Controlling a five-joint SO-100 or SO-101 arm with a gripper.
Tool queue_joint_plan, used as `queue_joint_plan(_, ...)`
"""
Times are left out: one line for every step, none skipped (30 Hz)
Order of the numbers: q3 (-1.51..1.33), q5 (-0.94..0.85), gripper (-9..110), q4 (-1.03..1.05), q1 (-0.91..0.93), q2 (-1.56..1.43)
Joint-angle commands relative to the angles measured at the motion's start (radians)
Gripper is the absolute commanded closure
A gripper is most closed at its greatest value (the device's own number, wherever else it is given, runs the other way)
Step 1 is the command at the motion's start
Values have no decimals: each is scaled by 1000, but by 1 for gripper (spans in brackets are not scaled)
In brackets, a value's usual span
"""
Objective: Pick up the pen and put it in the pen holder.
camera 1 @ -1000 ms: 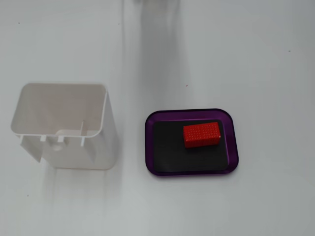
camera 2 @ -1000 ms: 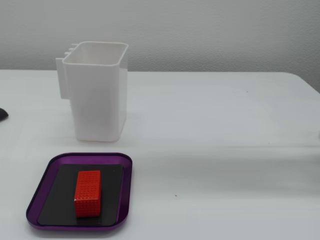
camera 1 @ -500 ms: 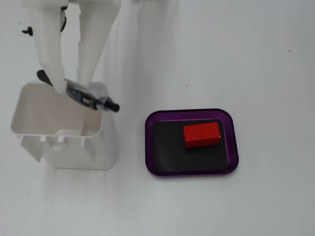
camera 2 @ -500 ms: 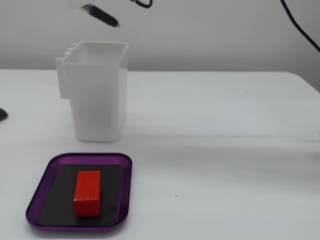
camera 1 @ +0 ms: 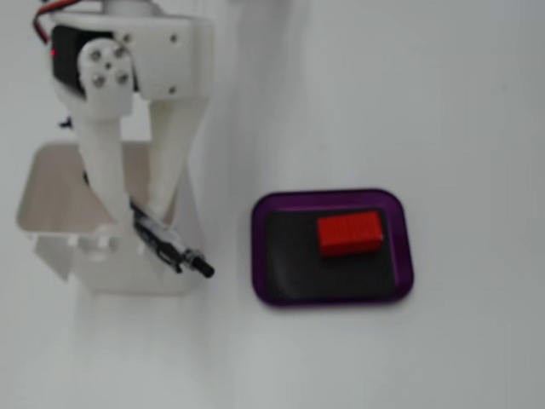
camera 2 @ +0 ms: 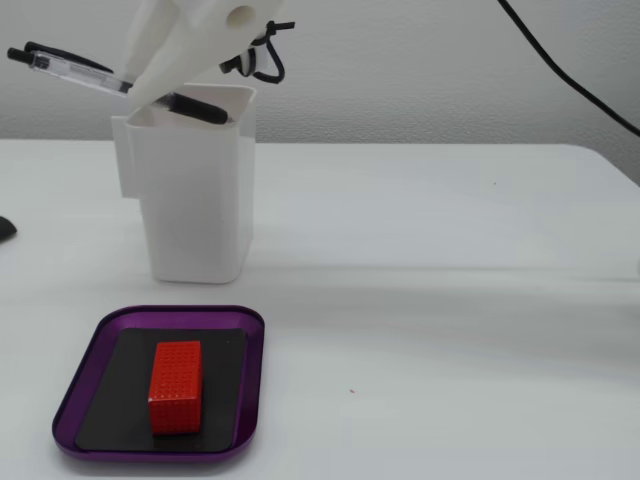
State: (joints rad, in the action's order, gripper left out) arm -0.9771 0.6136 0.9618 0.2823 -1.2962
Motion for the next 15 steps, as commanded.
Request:
queue_joint_plan(41, -6, 97, -3, 6, -23)
queue_joint_plan(41, -6, 96, -2, 6, -25)
queue_joint_plan(40, -6, 94, -2, 6, -25)
queue_joint_plan(40, -8, 93, -2, 6, -25)
queue_joint_plan(40, -9, 92, 0, 6, -25)
queue_joint_plan(46, -9, 91, 9, 6, -26)
queue_joint_plan(51, -9, 90, 29, 8, -26)
queue_joint_plan(52, -6, 90, 54, 8, -26)
queue_joint_plan(54, -8, 90, 72, 8, -26)
queue_joint_plan(58, -9, 90, 87, 8, -29)
queue_joint_plan(75, -11, 90, 104, 8, -35)
queue_joint_plan(97, -14, 90, 135, 8, -46)
queue_joint_plan(117, -21, 90, 172, 8, -61)
queue_joint_plan(137, -44, 90, 209, 8, -78)
queue_joint_plan(161, -80, 90, 249, 2, -98)
